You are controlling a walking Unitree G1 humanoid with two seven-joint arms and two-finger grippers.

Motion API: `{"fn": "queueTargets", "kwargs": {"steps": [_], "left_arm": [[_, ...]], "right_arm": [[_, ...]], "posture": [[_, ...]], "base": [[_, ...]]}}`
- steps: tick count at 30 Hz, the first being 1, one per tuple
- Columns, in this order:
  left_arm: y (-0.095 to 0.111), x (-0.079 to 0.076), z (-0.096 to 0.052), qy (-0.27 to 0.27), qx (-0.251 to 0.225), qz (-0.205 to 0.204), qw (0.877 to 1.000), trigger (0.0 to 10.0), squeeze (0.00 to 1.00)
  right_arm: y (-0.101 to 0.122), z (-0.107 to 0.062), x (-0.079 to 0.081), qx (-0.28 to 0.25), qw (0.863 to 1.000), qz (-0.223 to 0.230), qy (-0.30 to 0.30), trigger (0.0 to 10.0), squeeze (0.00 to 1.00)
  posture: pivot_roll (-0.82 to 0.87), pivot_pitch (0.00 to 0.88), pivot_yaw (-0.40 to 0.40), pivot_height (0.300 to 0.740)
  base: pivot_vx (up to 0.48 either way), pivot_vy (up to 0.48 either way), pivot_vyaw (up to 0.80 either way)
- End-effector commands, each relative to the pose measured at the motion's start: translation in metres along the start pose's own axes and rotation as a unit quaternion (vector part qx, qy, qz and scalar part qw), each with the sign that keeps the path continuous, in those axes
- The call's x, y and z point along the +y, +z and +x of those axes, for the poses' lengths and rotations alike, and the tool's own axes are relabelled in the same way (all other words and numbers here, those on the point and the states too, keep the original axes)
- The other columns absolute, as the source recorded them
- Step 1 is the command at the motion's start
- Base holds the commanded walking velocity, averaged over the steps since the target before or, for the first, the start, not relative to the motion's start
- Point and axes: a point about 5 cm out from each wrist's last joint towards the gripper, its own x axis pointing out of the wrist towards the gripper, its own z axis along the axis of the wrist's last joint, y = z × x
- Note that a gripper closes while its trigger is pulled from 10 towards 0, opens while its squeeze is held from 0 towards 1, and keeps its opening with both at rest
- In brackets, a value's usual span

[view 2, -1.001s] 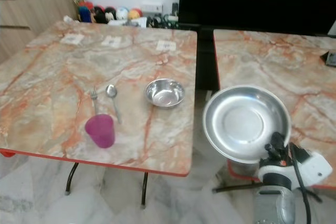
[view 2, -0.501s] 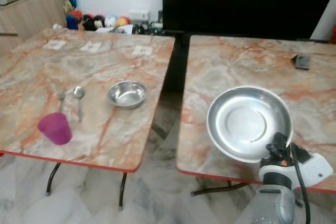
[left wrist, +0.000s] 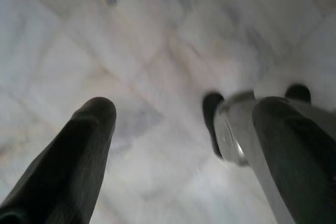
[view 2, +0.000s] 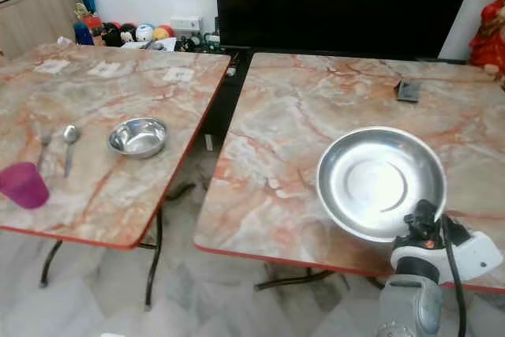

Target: Setting the table

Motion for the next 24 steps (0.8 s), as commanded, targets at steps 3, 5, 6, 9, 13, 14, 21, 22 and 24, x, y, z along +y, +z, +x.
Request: {"fn": "queueTargets", "kwargs": {"steps": [3, 5, 6, 9, 13, 14, 21, 22, 24], "left_arm": [[-0.006, -0.001, -0.001, -0.002, 0.017, 0.009, 1.0, 10.0, 0.0], [-0.005, -0.001, -0.001, -0.002, 0.016, 0.008, 1.0, 10.0, 0.0], [-0.005, -0.001, -0.001, -0.003, 0.015, 0.008, 1.0, 10.0, 0.0], [-0.005, -0.002, -0.001, -0.003, 0.015, 0.006, 1.0, 10.0, 0.0], [-0.006, -0.002, -0.001, -0.002, 0.015, 0.005, 1.0, 10.0, 0.0], [-0.006, -0.002, -0.001, -0.002, 0.016, 0.005, 1.0, 10.0, 0.0], [-0.006, -0.003, -0.001, -0.003, 0.015, 0.004, 1.0, 10.0, 0.0], [-0.006, -0.003, -0.001, -0.003, 0.015, 0.004, 1.0, 10.0, 0.0], [-0.006, -0.003, -0.001, -0.004, 0.014, 0.003, 1.0, 10.0, 0.0]], "right_arm": [[0.003, 0.003, 0.001, -0.023, 0.999, 0.025, -0.023, 10.0, 0.0], [0.006, 0.005, -0.003, -0.033, 0.998, 0.023, -0.049, 10.0, 0.0], [0.007, 0.005, -0.007, -0.038, 0.997, 0.023, -0.067, 10.0, 0.0], [0.009, 0.006, -0.014, -0.051, 0.994, 0.009, -0.098, 10.0, 0.0], [0.012, 0.008, -0.016, -0.058, 0.992, 0.006, -0.109, 10.0, 0.0], [0.013, 0.008, -0.016, -0.059, 0.992, 0.006, -0.113, 10.0, 0.0], [0.006, 0.009, -0.024, -0.044, 0.986, 0.022, -0.157, 10.0, 0.0], [0.006, 0.009, -0.024, -0.044, 0.986, 0.022, -0.157, 10.0, 0.0], [0.003, 0.008, -0.027, -0.038, 0.983, 0.028, -0.177, 10.0, 0.0]], "posture": [[0.0, 0.072, -0.008, 0.74], [-0.01, 0.075, -0.01, 0.74], [0.0, 0.077, -0.012, 0.74], [0.0, 0.08, -0.011, 0.74], [0.0, 0.085, -0.011, 0.74], [0.0, 0.085, -0.011, 0.74], [0.0, 0.091, -0.013, 0.74], [0.0, 0.091, -0.013, 0.74], [0.0, 0.093, -0.013, 0.74]], "base": [[0.0, 0.0, 0.0], [0.0, 0.0, 0.0], [0.0, 0.0, 0.0], [0.0, 0.0, 0.0], [0.0, 0.0, 0.0], [0.0, 0.0, 0.0], [0.0, 0.0, 0.0], [0.0, 0.0, 0.0], [0.0, 0.0, 0.0]]}}
